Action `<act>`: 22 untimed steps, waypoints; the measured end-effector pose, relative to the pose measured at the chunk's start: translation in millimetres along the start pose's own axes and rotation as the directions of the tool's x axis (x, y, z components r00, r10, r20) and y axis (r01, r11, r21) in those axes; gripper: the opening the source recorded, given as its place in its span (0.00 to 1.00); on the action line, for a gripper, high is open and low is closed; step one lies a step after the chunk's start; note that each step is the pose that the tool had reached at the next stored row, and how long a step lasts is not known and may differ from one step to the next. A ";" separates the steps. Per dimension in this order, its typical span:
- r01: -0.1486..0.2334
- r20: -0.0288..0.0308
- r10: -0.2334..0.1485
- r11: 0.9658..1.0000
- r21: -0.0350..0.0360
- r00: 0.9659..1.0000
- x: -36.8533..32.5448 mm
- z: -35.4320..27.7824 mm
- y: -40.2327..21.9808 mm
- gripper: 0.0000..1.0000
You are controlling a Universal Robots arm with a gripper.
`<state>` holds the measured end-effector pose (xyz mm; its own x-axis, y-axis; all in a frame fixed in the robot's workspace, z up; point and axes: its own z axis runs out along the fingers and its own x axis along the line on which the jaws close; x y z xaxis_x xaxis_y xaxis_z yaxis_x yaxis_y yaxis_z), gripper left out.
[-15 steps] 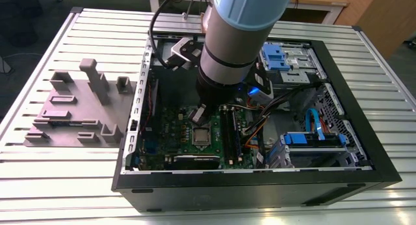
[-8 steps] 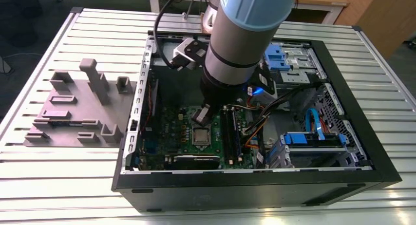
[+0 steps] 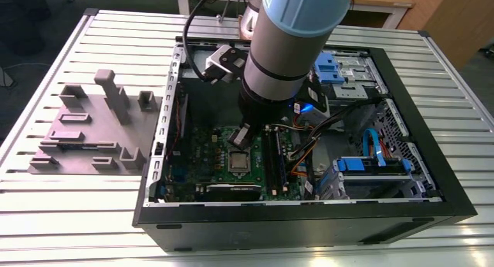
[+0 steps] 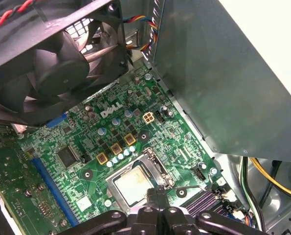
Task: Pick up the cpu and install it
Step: 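Install the first cpu locking lever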
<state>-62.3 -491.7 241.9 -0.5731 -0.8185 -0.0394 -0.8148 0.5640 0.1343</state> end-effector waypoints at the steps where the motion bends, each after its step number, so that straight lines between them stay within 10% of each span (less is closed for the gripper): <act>1: 0.000 0.000 0.000 1.000 0.000 1.000 0.0 0.0 0.0 0.10; 22: 0.002 0.000 -0.002 1.000 0.000 1.000 -24.6 0.0 -7.2 0.10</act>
<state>-42.4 -475.6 241.9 -0.5713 -0.8198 -0.0393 -0.8160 0.5622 0.1342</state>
